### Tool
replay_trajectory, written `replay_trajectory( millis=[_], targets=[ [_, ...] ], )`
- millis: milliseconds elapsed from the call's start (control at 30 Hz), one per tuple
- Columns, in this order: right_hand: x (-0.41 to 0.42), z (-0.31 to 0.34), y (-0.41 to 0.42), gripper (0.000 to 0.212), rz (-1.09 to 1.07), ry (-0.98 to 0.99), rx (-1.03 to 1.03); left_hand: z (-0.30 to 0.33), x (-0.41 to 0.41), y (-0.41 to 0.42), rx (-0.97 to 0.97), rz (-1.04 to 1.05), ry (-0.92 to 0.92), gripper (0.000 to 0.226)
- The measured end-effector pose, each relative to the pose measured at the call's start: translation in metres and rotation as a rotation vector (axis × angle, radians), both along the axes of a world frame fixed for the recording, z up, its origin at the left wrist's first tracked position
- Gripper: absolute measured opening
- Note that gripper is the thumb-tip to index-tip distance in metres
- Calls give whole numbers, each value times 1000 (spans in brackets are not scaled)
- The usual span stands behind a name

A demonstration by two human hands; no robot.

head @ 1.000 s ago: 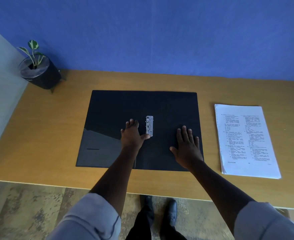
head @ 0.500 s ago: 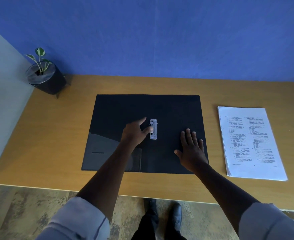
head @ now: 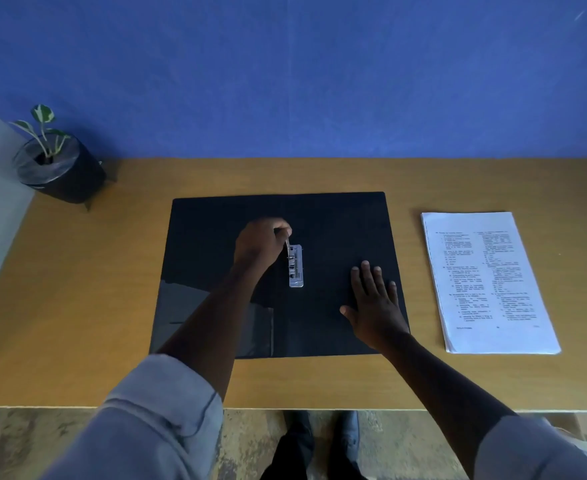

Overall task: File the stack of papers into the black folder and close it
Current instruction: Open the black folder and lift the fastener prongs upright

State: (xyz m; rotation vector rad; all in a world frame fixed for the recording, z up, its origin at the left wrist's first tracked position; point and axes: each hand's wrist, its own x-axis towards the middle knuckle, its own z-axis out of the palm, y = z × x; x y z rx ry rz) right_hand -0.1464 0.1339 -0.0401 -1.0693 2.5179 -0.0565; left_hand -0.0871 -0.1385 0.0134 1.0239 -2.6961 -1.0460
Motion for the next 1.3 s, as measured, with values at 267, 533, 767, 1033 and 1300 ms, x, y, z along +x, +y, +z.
replay_trajectory(
  millis=[267, 533, 767, 1033, 1300],
  targets=[
    [2, -8, 2, 83, -16, 7, -7, -6, -18, -10, -42, -41, -69, 17],
    [4, -16, 3, 80, -14, 28, 9, -13, -21, -11, -78, -71, -73, 15],
    [3, -20, 6, 80, -12, 33, -20, -17, -19, -7, -88, -62, -71, 29],
    [4, -16, 6, 82, -29, 59, -53, -17, -8, -3, -38, -86, -145, 55],
    [3, -1, 5, 83, -94, 22, -124, -13, 0, 28, -131, -110, -82, 61]
  ],
)
